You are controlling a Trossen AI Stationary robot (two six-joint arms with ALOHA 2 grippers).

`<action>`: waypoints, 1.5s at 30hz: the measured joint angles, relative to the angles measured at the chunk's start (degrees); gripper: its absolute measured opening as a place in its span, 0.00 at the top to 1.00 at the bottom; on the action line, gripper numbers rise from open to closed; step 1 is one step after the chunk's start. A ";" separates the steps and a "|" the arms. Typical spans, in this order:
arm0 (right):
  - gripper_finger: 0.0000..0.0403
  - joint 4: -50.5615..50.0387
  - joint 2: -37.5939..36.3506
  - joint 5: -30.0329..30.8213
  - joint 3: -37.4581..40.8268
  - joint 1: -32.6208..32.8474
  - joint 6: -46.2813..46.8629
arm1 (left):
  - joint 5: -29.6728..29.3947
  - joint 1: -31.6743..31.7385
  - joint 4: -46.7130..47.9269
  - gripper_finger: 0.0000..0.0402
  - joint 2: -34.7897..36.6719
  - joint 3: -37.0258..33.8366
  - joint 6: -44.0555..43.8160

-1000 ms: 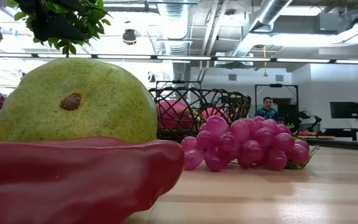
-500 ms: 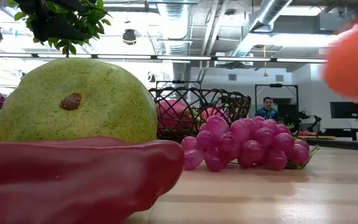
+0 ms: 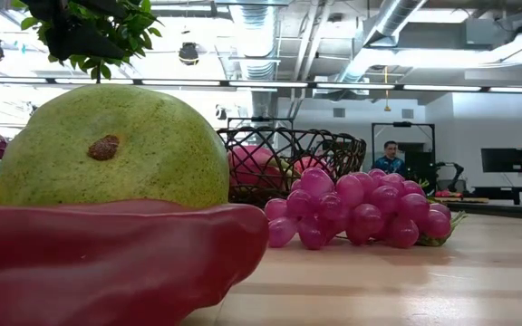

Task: Build produce basket
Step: Put the orange into the basket

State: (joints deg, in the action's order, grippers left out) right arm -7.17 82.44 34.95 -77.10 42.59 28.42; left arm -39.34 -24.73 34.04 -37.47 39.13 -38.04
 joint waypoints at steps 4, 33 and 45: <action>0.28 10.66 -1.48 -5.43 -0.02 -0.02 -10.29 | -0.12 0.01 0.02 0.08 -0.02 0.00 0.01; 0.28 0.92 -1.12 -16.16 -0.07 -42.28 -15.88 | -0.80 0.00 1.47 0.08 0.00 0.00 -0.17; 0.28 0.67 17.99 -27.69 -0.04 -60.82 -8.45 | -0.78 0.02 1.69 0.08 0.00 0.00 -0.39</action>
State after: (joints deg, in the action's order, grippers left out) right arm -6.50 100.44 7.26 -77.14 -18.23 19.96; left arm -40.12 -24.71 35.73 -37.47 39.13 -38.44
